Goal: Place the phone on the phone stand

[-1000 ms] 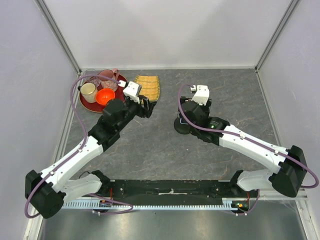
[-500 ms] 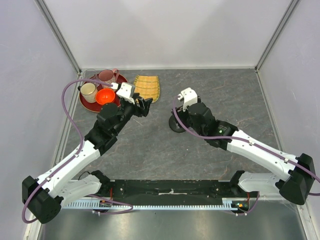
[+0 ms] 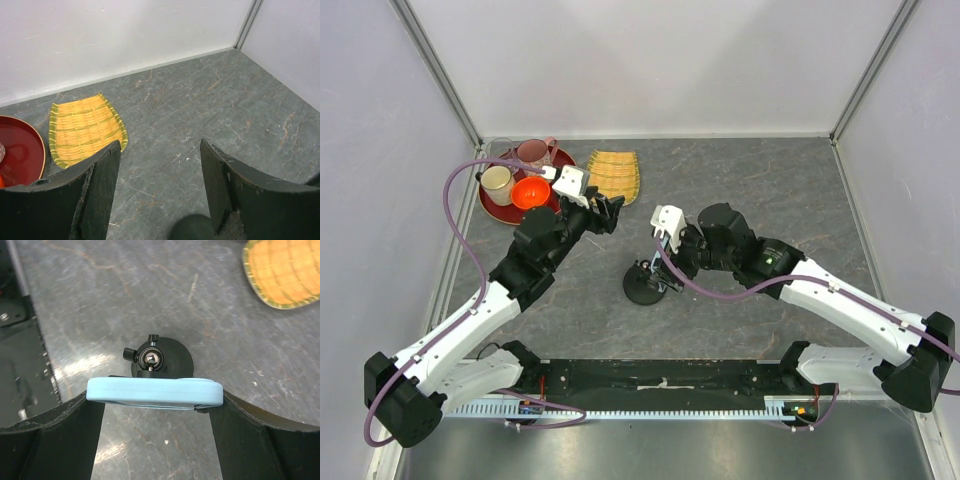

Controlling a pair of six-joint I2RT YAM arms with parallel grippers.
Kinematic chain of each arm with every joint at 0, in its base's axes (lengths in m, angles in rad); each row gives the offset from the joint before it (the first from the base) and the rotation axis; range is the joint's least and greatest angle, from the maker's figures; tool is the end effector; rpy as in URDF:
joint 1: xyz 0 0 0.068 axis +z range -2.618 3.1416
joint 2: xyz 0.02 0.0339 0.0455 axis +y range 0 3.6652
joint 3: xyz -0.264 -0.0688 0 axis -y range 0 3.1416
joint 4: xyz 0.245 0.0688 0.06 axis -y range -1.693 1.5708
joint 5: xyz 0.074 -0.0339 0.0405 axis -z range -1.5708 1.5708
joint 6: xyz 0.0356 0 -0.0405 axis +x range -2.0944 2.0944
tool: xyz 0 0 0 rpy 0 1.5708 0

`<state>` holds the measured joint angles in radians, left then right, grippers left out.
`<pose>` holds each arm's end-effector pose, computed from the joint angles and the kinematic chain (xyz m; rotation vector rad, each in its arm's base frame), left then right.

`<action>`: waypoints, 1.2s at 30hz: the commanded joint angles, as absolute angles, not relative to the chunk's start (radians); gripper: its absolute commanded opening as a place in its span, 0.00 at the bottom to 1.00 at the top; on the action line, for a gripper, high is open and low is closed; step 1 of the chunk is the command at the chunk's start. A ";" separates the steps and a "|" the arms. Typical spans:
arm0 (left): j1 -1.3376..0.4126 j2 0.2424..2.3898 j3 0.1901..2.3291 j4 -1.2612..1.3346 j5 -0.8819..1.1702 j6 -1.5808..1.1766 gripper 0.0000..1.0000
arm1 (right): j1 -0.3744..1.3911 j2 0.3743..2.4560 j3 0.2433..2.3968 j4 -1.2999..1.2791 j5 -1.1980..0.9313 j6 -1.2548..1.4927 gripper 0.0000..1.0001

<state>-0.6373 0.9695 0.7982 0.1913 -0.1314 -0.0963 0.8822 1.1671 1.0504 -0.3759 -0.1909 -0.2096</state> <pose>0.1889 -0.1340 0.3507 0.3174 1.5382 -0.4771 0.1617 0.2071 0.3358 -1.1971 1.7382 0.6064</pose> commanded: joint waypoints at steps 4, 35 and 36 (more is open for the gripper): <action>-0.641 0.962 0.796 0.250 -0.164 -0.101 0.71 | 0.888 1.141 1.187 -0.449 -0.573 -0.320 0.00; -0.641 0.992 0.798 0.253 -0.138 -0.104 0.70 | 0.983 1.065 1.075 -0.423 -0.483 -0.275 0.00; -0.641 0.991 0.796 0.253 -0.141 -0.103 0.70 | 0.985 1.062 1.069 -0.423 -0.473 -0.275 0.02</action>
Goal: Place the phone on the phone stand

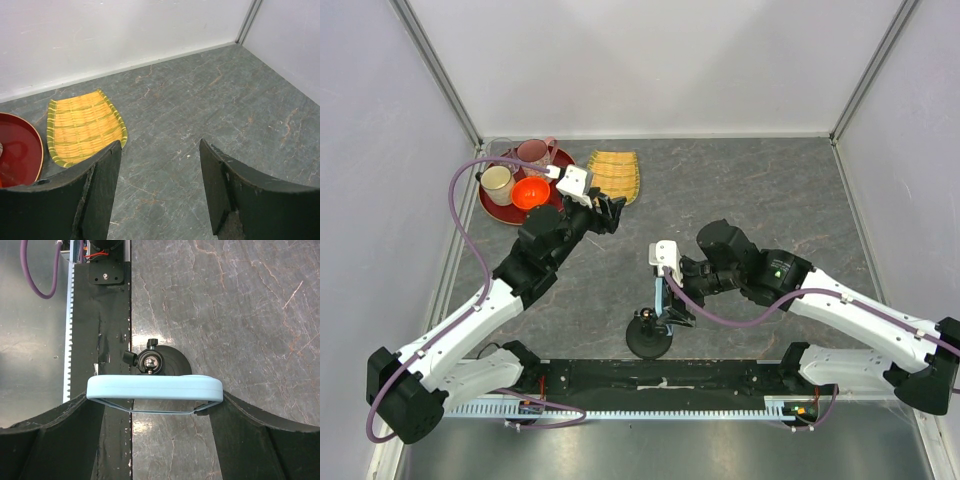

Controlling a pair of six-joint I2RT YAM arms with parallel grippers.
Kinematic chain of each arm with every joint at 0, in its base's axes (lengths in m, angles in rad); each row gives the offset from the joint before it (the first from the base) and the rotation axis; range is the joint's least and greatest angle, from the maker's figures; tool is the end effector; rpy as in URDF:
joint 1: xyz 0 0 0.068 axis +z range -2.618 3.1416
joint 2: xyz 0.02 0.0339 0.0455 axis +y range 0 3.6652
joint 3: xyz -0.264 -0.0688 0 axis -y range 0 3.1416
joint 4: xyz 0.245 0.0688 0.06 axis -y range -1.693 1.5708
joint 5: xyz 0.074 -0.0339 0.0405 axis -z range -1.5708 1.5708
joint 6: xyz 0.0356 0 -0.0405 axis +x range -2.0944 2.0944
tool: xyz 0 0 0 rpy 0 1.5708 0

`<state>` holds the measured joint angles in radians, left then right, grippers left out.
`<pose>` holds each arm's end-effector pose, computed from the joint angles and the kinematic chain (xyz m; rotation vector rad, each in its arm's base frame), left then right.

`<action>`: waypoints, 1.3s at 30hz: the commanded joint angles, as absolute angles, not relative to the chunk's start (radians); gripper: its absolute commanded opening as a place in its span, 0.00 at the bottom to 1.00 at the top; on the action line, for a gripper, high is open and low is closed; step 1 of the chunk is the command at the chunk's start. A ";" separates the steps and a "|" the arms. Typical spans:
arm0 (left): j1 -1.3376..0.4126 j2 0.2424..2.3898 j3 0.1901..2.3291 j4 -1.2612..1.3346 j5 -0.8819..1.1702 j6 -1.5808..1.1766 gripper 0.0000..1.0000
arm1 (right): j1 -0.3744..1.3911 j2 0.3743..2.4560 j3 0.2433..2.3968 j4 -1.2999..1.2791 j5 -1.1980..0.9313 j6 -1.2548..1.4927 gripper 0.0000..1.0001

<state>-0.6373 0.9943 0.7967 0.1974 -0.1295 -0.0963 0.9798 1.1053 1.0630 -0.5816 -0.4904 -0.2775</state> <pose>0.1935 -0.1376 0.3455 0.3250 1.5572 -0.4731 0.1167 0.2040 0.3374 -1.5537 1.6474 0.9236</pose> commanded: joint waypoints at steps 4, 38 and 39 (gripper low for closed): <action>-0.641 0.994 0.798 0.253 -0.138 -0.106 0.70 | 0.986 1.052 1.058 -0.410 -0.433 -0.252 0.34; -0.641 0.947 0.784 0.272 -0.147 -0.080 0.69 | 0.988 0.672 1.273 -0.379 0.493 0.222 0.98; -0.641 0.936 0.784 0.272 -0.156 -0.074 0.69 | 0.988 0.649 1.287 -0.396 0.485 0.177 0.98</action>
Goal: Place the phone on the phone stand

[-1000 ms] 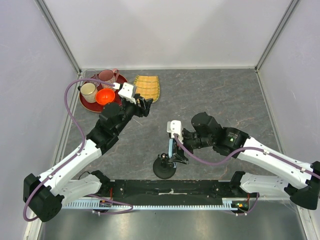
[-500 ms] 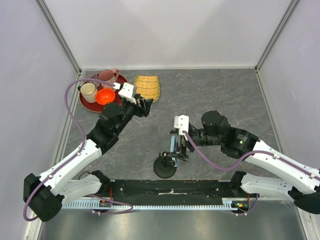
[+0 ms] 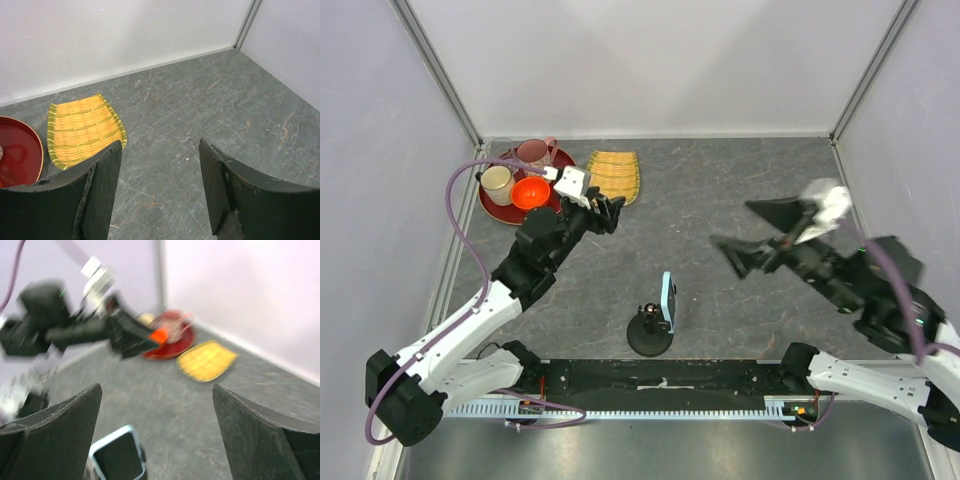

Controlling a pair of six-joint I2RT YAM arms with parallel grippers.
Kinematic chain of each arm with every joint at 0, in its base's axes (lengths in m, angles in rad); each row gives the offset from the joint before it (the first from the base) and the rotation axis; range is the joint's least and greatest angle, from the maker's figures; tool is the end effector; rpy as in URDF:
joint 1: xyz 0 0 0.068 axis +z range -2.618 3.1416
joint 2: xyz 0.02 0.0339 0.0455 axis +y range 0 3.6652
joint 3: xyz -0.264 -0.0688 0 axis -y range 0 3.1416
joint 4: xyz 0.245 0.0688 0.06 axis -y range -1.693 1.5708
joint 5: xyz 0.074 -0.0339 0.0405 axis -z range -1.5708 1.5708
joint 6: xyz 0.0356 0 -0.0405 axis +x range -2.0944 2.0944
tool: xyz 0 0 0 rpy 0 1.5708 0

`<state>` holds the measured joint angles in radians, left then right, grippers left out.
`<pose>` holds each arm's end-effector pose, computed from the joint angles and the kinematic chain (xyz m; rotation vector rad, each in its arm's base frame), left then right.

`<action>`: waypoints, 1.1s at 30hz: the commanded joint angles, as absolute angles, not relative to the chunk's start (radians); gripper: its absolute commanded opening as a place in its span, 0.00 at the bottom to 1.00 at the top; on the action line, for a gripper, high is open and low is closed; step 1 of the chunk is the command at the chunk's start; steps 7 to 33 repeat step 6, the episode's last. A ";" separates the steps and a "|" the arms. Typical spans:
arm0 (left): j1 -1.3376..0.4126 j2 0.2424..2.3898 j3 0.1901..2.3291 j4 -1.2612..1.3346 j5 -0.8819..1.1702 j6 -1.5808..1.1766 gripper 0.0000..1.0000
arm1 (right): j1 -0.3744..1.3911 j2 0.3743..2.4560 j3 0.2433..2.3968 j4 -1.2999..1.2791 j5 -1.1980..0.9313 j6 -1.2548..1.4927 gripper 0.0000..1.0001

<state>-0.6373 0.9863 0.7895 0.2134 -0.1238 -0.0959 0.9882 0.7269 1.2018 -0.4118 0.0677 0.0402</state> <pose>0.1920 -0.1367 0.3464 0.3248 1.5406 -0.4817 0.0694 0.1010 0.4612 -0.6606 1.4107 0.7696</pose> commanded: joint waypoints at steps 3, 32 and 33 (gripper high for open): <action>-0.643 0.875 0.796 0.267 -0.189 -0.063 0.69 | 0.986 0.540 1.298 -0.345 0.469 0.120 0.98; -0.641 0.776 0.856 0.218 -0.186 -0.090 0.75 | 0.976 0.502 1.377 -0.341 0.436 0.092 0.98; -0.641 0.776 0.856 0.218 -0.186 -0.090 0.75 | 0.976 0.502 1.377 -0.341 0.436 0.092 0.98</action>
